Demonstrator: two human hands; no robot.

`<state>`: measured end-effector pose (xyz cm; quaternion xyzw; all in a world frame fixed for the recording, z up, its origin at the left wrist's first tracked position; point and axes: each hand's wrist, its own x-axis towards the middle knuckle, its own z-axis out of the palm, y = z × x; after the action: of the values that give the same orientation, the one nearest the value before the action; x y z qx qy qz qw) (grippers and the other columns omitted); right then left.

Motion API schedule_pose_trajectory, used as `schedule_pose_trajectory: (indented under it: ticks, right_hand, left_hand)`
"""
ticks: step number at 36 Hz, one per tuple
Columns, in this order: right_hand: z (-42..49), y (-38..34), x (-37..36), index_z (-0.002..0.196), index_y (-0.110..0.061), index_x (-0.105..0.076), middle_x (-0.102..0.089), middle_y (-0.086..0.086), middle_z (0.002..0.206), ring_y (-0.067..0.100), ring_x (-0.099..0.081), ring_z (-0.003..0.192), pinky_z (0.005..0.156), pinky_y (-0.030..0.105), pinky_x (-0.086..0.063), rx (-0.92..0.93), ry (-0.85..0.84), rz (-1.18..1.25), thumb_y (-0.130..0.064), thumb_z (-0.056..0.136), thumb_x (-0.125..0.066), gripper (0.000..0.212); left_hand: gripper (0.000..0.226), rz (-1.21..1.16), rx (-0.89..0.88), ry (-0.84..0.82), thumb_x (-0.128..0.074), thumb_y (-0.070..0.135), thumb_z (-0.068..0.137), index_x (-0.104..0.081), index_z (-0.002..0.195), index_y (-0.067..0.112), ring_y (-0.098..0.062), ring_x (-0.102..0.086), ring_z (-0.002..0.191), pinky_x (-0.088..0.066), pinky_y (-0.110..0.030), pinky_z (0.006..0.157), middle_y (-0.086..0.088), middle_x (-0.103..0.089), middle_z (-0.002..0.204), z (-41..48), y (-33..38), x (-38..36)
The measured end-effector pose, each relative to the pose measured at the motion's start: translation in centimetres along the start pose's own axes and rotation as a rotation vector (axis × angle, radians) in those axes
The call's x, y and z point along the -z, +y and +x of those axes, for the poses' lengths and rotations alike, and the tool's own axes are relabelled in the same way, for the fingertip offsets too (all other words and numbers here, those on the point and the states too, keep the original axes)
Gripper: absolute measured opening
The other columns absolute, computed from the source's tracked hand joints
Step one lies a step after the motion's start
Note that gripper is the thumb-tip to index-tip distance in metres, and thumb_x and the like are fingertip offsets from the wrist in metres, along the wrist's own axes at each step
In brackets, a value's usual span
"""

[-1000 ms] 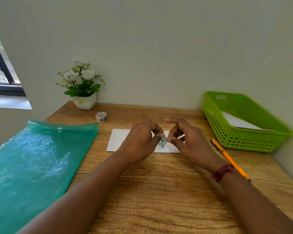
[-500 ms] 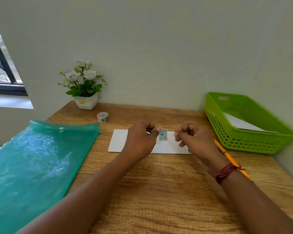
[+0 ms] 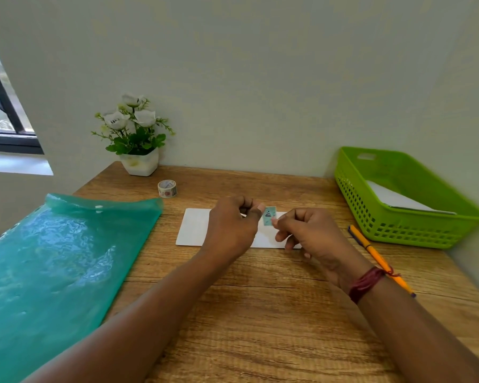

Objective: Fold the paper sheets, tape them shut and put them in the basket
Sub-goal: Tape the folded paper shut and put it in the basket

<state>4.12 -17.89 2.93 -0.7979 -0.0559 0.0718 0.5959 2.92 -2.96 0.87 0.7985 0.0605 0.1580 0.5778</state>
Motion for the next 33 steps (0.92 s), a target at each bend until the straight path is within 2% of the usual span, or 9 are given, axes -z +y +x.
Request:
schedule_pose_trajectory:
  ticks: [11, 21, 24, 28, 33]
  right_hand:
    - [-0.2, -0.2, 0.4, 0.076, -0.009, -0.069, -0.073, 0.007, 0.073, 0.011, -0.058, 0.059, 0.04, 0.012, -0.035, 0.052, -0.037, -0.023, -0.017, 0.089, -0.067, 0.015]
    - [0.0, -0.1, 0.6, 0.079, -0.009, -0.071, -0.072, 0.009, 0.075, 0.01, -0.057, 0.059, 0.041, 0.012, -0.036, 0.073, -0.059, -0.025, -0.018, 0.09, -0.066, 0.015]
    - [0.1, -0.1, 0.9, 0.08, -0.012, -0.07, -0.072, 0.006, 0.074, 0.01, -0.058, 0.06, 0.042, 0.018, -0.035, 0.067, -0.078, -0.049, -0.021, 0.091, -0.066, 0.015]
    - [0.7, 0.0, 1.4, 0.082, -0.015, -0.068, -0.072, 0.006, 0.074, 0.01, -0.058, 0.061, 0.045, 0.023, -0.031, 0.046, -0.076, -0.042, -0.023, 0.091, -0.066, 0.013]
    - [1.6, 0.3, 2.0, 0.088, -0.015, -0.066, -0.07, 0.007, 0.071, 0.012, -0.054, 0.057, 0.045, 0.023, -0.028, -0.002, -0.03, -0.016, -0.024, 0.094, -0.062, 0.011]
  left_hand:
    - [0.005, 0.038, -0.035, -0.012, -0.064, 0.029, 0.095, -0.068, 0.094, 0.027, -0.012, -0.065, 0.093, -0.045, -0.016, 0.064, 0.011, -0.067, 0.096, -0.3, 0.4, 0.1]
    - [0.005, 0.036, -0.029, -0.02, -0.066, 0.027, 0.095, -0.07, 0.093, 0.026, -0.015, -0.065, 0.095, -0.042, -0.006, 0.051, 0.01, -0.069, 0.093, -0.3, 0.4, 0.1]
    - [0.006, 0.031, -0.02, -0.028, -0.066, 0.029, 0.094, -0.069, 0.089, 0.029, -0.012, -0.065, 0.093, -0.044, -0.009, 0.055, 0.011, -0.068, 0.091, -0.1, 0.4, 0.1]
    - [0.01, 0.018, -0.007, -0.03, -0.068, 0.028, 0.093, -0.068, 0.083, 0.029, -0.01, -0.066, 0.084, -0.056, -0.026, 0.068, 0.009, -0.069, 0.086, 0.6, 0.8, -0.4]
    - [0.013, 0.02, -0.013, -0.072, -0.07, 0.023, 0.091, -0.07, 0.078, 0.022, -0.005, -0.061, 0.069, -0.05, -0.022, 0.061, 0.006, -0.07, 0.078, 1.9, 2.2, -1.2]
